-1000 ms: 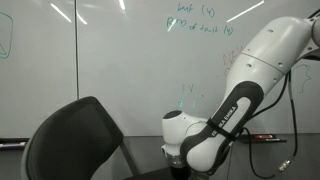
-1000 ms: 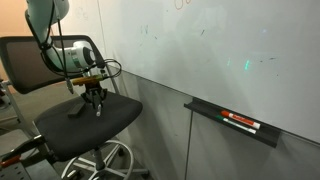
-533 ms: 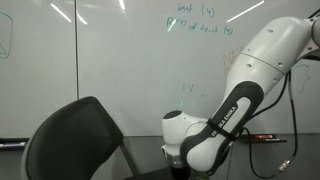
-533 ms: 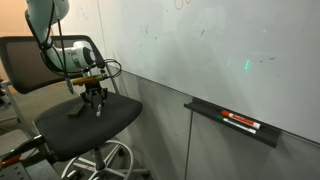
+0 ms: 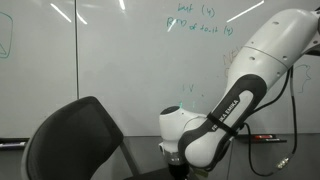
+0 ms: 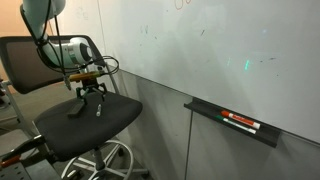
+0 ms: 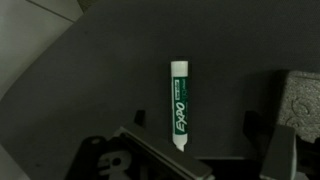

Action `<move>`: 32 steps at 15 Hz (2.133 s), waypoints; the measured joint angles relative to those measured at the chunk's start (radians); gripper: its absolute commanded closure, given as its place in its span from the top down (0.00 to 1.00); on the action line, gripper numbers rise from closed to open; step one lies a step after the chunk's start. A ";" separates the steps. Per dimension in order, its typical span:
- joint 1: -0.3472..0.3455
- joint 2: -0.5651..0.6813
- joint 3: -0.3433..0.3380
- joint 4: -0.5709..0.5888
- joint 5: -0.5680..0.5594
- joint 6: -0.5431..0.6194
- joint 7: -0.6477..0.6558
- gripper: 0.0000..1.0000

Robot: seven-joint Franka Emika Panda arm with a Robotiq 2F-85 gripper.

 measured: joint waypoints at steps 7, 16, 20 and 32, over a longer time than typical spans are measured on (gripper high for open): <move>-0.022 -0.133 -0.001 -0.094 0.000 -0.088 -0.008 1.00; -0.109 -0.347 -0.016 -0.261 -0.009 -0.140 -0.009 1.00; -0.151 -0.436 -0.034 -0.335 -0.017 -0.143 0.009 1.00; -0.208 -0.666 -0.043 -0.537 -0.077 -0.142 0.137 1.00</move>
